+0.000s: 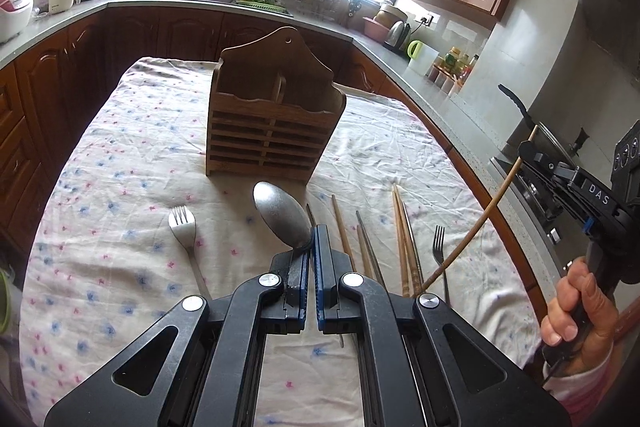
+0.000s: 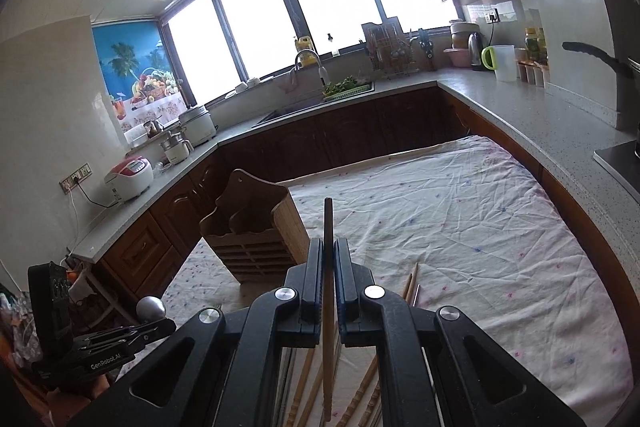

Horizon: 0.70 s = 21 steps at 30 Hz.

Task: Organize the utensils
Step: 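Lift the spoon and chopstick and carry both tools over the wooden utensil holder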

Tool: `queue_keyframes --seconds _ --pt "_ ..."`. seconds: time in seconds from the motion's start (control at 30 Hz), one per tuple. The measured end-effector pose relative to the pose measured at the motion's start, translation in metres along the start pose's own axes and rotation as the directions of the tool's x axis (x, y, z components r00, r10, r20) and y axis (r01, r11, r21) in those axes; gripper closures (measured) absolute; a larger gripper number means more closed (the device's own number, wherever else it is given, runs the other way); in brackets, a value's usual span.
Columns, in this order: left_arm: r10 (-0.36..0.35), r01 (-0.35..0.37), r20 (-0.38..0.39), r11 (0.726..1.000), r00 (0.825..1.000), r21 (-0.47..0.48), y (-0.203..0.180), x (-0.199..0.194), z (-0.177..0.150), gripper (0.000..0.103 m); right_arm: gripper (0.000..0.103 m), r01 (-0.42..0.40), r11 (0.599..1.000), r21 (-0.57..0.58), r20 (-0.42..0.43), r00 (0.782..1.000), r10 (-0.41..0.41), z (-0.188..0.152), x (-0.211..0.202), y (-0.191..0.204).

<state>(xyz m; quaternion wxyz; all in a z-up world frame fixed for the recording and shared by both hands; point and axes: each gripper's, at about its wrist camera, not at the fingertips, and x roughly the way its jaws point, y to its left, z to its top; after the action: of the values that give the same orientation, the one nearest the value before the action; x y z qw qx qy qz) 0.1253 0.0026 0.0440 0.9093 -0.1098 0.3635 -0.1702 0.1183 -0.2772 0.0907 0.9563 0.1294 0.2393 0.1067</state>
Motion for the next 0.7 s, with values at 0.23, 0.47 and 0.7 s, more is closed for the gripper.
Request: queue_keyframes --seconds 0.23,0.47,0.7 --pt "0.012 -0.011 0.038 1.0 0.999 -0.017 0.007 -0.008 0.01 0.101 0.098 -0.027 1.0 -0.014 0.03 0.999 0.027 0.01 -0.003 0.01" --pt "0.023 -0.021 0.087 0.999 0.996 -0.025 0.014 -0.017 0.024 0.101 0.098 -0.054 0.998 -0.014 0.038 0.998 0.054 0.014 0.003 0.015" --pt "0.036 -0.031 0.136 0.999 0.99 -0.041 0.025 -0.024 0.044 0.101 0.098 -0.071 0.997 -0.024 0.057 0.996 0.072 0.026 0.01 0.024"
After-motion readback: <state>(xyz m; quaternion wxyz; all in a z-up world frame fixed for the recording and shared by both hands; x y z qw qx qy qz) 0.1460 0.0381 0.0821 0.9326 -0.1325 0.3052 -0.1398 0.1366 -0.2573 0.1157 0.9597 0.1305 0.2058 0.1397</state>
